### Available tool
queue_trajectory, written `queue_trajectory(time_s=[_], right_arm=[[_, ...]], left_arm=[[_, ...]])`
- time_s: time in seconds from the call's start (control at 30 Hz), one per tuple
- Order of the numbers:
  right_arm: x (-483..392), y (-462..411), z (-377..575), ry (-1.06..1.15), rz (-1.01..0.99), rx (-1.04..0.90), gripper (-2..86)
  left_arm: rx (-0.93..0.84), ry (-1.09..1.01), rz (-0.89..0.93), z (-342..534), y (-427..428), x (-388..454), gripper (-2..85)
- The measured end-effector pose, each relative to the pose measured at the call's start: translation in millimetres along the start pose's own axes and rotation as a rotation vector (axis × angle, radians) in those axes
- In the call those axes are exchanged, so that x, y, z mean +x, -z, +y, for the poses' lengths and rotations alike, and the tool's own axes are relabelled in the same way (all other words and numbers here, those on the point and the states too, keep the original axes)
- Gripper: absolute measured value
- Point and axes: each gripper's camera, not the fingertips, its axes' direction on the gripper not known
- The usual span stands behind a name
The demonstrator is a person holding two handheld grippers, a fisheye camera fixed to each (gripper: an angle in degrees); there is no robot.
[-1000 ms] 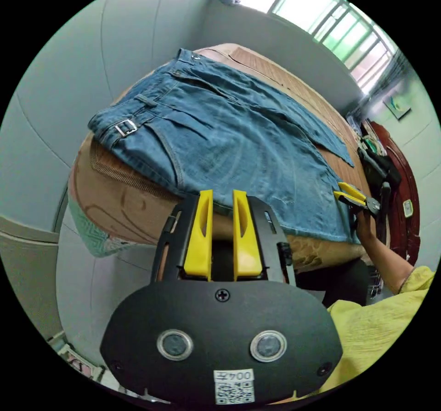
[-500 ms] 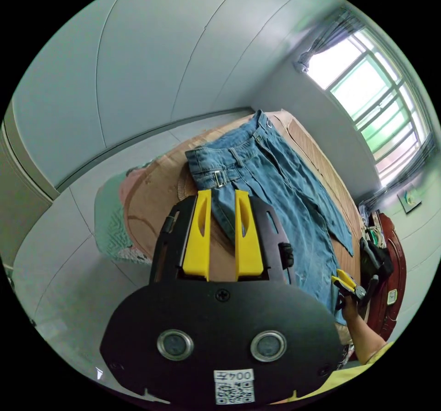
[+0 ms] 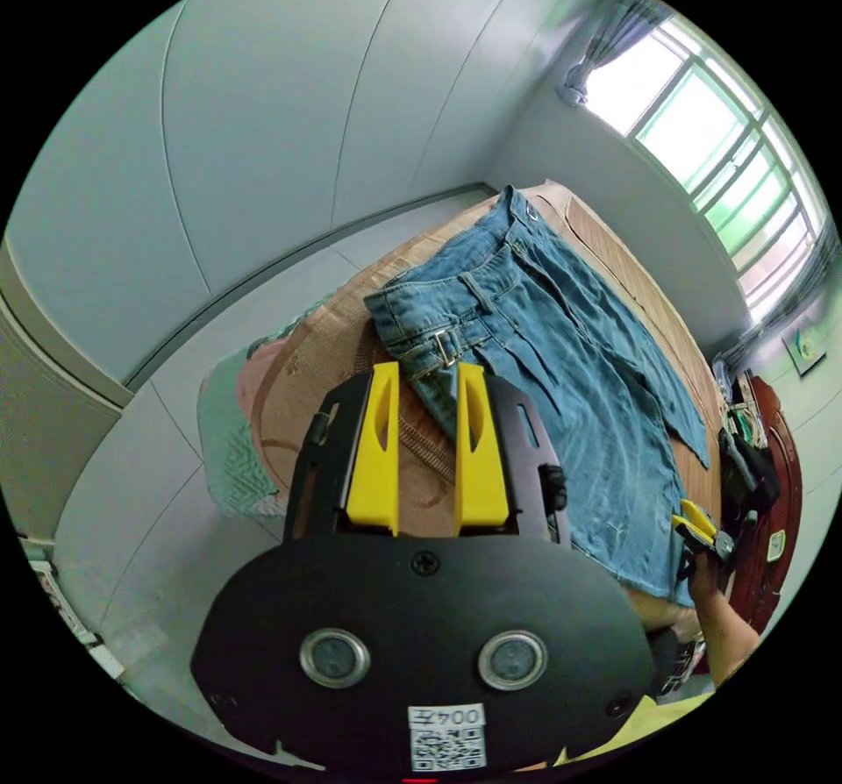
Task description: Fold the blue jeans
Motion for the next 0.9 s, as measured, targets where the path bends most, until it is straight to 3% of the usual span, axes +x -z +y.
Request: queue_trajectory(time_s=[0.13,0.33,0.43,0.63,0.8,0.9], right_arm=[[-1,0,-1,-0.001,0.001,0.0,17.2],[-1,0,-2,-0.002,-0.002,0.0,17.2],[-1,-1,-2,-0.004,-0.004,0.0,17.2],[-1,-1,-4,-0.006,-0.005,0.0,17.2],[-2,0,-5,-0.007,-0.006,0.0,17.2],[-2,0,-6,-0.006,-0.006,0.0,17.1]], left_arm=[[0.0,0.071,0.06,3,-2,-11,6.9],[0.054,-0.143,-0.148,4,15,23,2.9],[-0.014,-0.17,-0.216,6,-4,17,2.6],[-0.036,-0.185,-0.141,12,-14,-4,3.9],[-0.001,-0.074,-0.09,24,10,-16,5.4],[0.021,-0.132,0.086,44,14,19,4.5]])
